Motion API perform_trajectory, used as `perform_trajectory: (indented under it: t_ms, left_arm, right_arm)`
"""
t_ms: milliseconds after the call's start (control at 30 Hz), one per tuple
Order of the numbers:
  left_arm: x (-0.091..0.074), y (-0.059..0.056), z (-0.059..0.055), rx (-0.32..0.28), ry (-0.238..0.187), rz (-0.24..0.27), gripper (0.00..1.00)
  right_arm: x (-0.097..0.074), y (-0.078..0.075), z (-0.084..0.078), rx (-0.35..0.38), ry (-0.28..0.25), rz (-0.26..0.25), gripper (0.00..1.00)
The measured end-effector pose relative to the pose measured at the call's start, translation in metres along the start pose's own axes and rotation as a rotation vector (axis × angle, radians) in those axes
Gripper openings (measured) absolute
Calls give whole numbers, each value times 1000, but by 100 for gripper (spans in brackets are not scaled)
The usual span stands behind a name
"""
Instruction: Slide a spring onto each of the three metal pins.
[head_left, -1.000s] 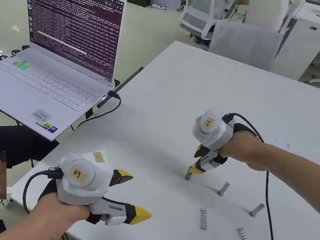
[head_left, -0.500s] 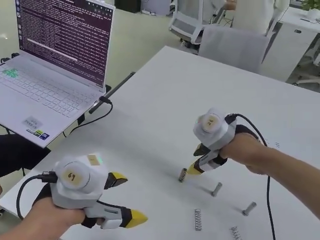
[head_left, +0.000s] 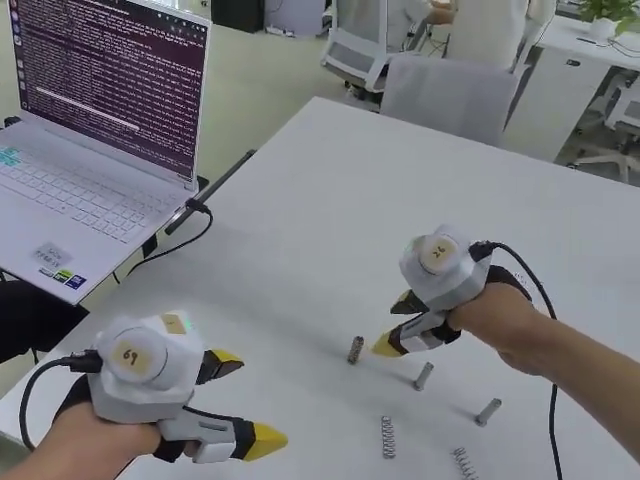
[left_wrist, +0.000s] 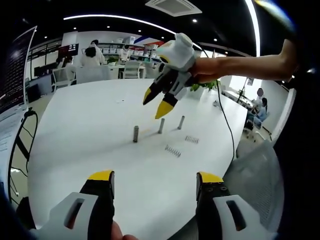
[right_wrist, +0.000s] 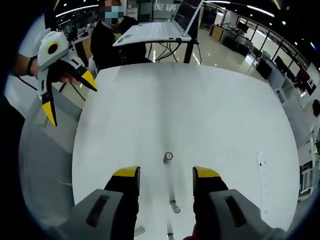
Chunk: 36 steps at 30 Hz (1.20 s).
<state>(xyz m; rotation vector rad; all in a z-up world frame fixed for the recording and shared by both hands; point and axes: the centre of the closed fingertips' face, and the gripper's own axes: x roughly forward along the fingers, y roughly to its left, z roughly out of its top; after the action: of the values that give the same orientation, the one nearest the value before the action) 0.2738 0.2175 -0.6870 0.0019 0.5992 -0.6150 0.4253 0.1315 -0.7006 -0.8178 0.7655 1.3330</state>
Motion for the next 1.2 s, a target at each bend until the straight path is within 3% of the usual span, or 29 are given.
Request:
perform_trajectory:
  t_ms: [167, 333, 767, 1200]
  left_arm:
    - [1, 0, 1, -2, -2, 0, 62]
    - [2, -1, 2, -5, -4, -1, 62]
    - [4, -5, 2, -7, -1, -10, 62]
    - [5, -5, 8, 3, -3, -8, 62]
  right_arm:
    - [-11, -1, -7, 22, -24, -37, 42]
    - [-23, 0, -9, 79, -87, -64, 44]
    - [-51, 14, -31, 176, -192, -162, 46]
    - [-72, 35, -64, 316, -269, -188, 51]
